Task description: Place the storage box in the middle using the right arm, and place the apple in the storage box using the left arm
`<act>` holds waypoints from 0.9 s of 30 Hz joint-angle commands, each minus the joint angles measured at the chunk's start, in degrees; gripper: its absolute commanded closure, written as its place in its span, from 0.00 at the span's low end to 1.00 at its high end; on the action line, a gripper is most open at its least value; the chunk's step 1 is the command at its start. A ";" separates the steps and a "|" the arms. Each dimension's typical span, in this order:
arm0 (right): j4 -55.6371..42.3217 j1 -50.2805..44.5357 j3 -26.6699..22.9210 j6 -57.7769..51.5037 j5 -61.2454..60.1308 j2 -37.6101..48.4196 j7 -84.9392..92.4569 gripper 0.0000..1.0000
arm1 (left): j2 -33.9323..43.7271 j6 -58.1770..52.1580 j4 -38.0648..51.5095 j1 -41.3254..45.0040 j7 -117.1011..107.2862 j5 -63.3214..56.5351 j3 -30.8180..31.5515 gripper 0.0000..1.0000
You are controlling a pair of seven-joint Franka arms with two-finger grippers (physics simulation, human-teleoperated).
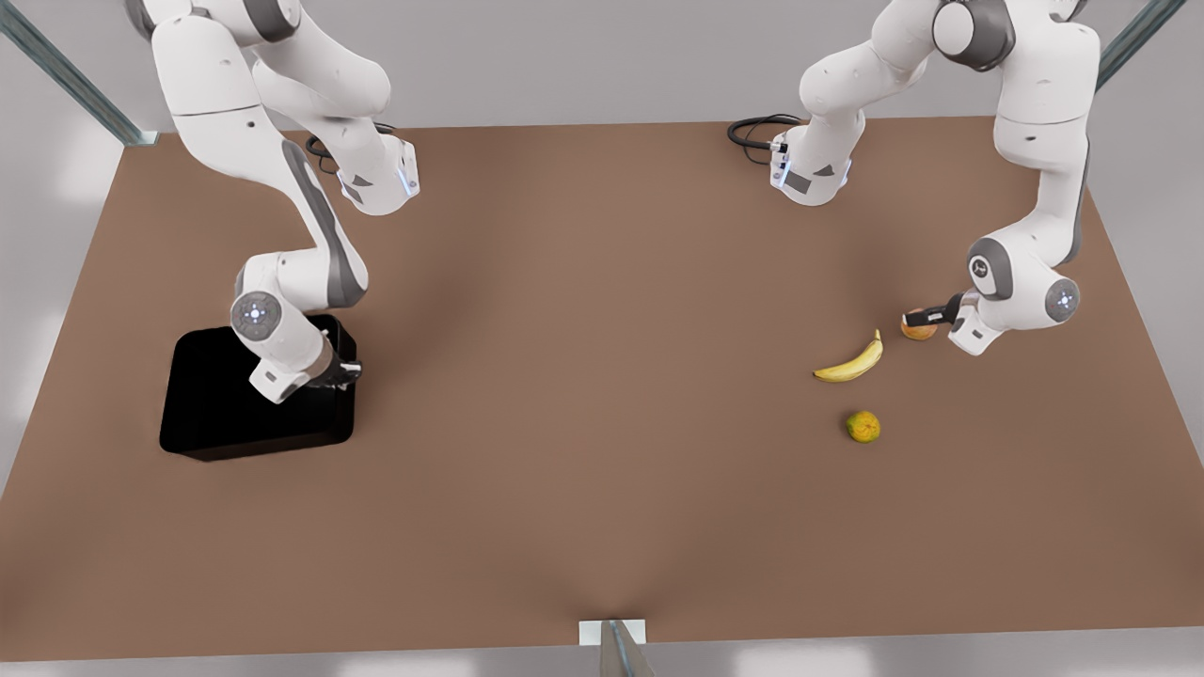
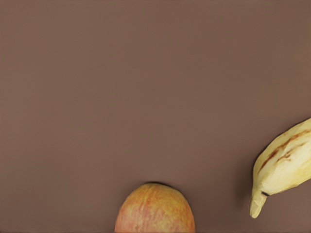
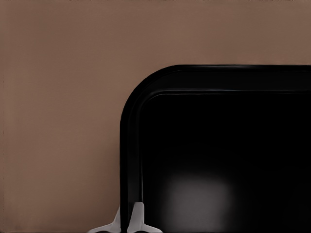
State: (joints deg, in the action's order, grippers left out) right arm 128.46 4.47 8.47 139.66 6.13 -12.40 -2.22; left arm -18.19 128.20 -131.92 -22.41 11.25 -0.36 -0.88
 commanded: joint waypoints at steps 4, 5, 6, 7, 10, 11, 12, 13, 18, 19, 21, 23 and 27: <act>-1.89 -5.70 -0.03 -0.52 -0.16 0.18 -4.63 0.79 | -0.53 0.12 -0.09 0.09 -0.09 0.01 0.09 0.00; -2.24 -7.55 -0.03 -0.44 -0.33 0.18 -6.30 0.79 | -0.80 0.56 0.00 0.35 -0.79 0.01 0.09 0.00; -2.60 -9.13 -0.03 -0.44 -0.33 0.00 -7.97 0.79 | -1.06 0.91 0.00 0.35 -0.88 0.01 0.09 0.00; -2.95 -11.23 -0.03 -0.44 -0.33 0.00 -10.68 0.79 | -1.15 1.00 0.00 0.44 -0.88 0.01 0.09 0.00; -3.83 -15.80 -0.12 -0.44 -0.33 0.09 -16.67 0.79 | -1.50 2.48 -0.70 0.35 -0.79 -0.07 0.09 0.00; -4.18 -17.30 -0.12 -0.44 -0.33 0.09 -19.30 0.79 | -1.24 3.46 -1.58 0.35 -0.62 -0.25 0.09 0.00; -4.79 -19.24 -0.03 -0.44 -0.33 0.09 -21.68 0.79 | -1.15 3.81 -2.02 0.35 -0.62 -0.25 0.09 0.00; -5.23 -20.99 -0.03 -0.44 -0.33 0.00 -23.88 0.79 | -1.15 3.81 -2.11 0.44 -0.62 -0.25 0.09 0.00; -9.27 -29.08 -0.03 -0.44 -0.33 -2.02 -35.91 0.79 | -1.85 4.16 -2.20 0.62 -0.70 -0.25 0.09 0.01; -10.24 -30.57 -0.12 -0.52 -0.33 -2.81 -38.11 0.79 | -2.12 4.34 -2.20 0.62 -0.70 -0.16 0.09 0.01; -13.58 -33.56 -0.12 -1.40 -0.33 -5.09 -44.09 0.79 | -2.20 4.34 -2.20 0.62 -0.70 -0.16 0.09 0.01; -17.71 -35.58 -0.03 -3.69 -0.33 -7.29 -47.78 0.79 | -2.47 4.78 -2.20 0.62 -0.70 -0.16 0.09 0.04; -25.44 -39.71 -0.12 -6.24 -0.25 -11.94 -55.34 0.79 | -2.38 4.78 -2.20 0.62 -0.70 -0.25 0.09 0.18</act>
State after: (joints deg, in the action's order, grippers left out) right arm 101.76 -35.50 8.36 133.43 5.76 -25.35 -58.45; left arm -20.65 132.98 -134.12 -21.80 10.55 -0.57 -0.79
